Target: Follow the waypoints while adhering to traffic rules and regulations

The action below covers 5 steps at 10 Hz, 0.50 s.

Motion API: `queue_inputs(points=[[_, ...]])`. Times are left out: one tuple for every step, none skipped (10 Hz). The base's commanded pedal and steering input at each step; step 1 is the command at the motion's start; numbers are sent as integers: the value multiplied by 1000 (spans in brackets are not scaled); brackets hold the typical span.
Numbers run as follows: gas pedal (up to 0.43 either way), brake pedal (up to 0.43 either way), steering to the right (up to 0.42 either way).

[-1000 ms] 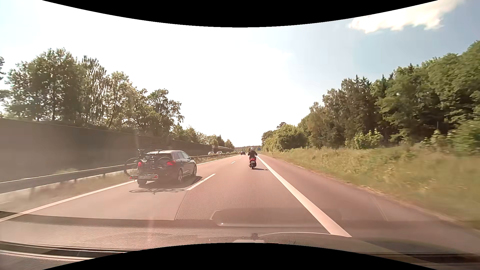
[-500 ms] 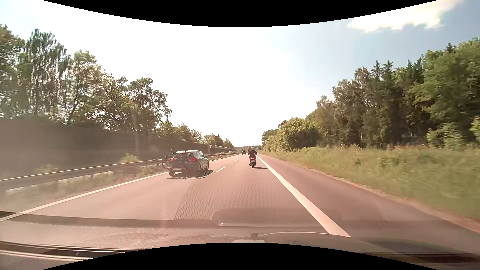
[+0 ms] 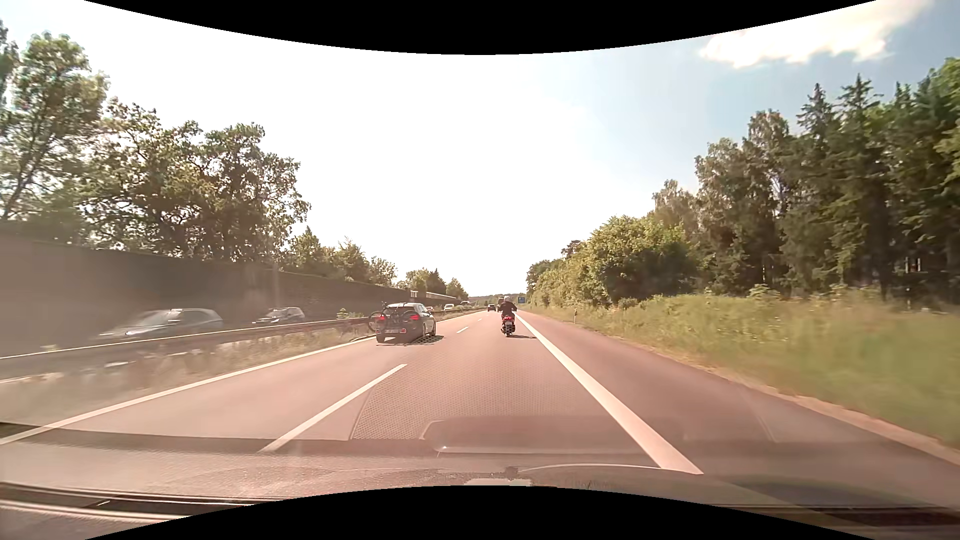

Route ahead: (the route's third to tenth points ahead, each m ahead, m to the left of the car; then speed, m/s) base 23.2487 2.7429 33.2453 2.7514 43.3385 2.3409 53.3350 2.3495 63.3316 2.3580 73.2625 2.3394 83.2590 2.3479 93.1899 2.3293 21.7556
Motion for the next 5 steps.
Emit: queue_inputs(points=[[240, 12, -2], [240, 12, -1], [240, 12, -1], [240, 12, -1], [240, 12, -1]])
